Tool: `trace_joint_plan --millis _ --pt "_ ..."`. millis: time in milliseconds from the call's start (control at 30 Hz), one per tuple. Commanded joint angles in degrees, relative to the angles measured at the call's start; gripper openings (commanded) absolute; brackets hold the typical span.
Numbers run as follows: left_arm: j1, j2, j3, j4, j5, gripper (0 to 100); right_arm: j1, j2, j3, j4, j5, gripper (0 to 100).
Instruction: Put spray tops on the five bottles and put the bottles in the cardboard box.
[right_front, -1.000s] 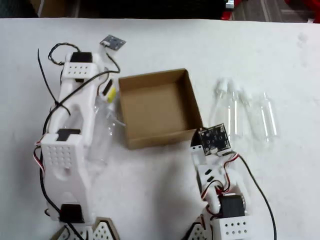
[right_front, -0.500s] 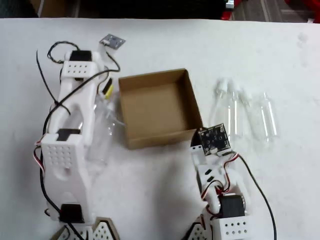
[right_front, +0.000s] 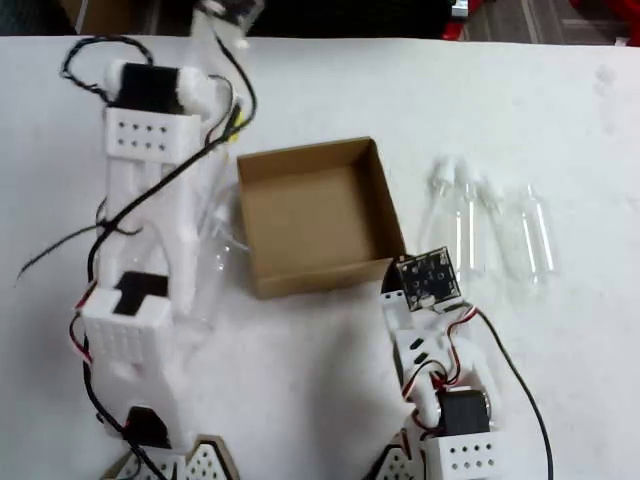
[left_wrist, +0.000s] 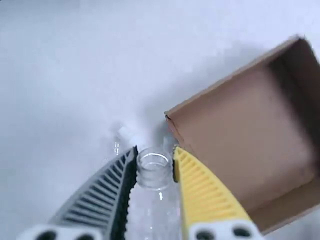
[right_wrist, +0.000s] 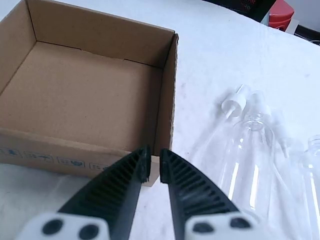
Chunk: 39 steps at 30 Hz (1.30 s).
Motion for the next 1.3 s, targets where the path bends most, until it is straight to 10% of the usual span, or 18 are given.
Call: trace_joint_plan --millis 0,567,1267 --pt "1.1 -9.7 -2.7 0.4 11.3 3 0.7 -0.3 0.5 0.6 0.6 2.0" --pt "17.1 -50.0 30.9 -5.1 16.4 2 0.7 -0.3 0.5 0.6 0.6 2.0" --pt "10.0 -67.1 120.5 -115.5 8.6 2 0.7 -0.3 0.5 0.6 0.6 2.0"
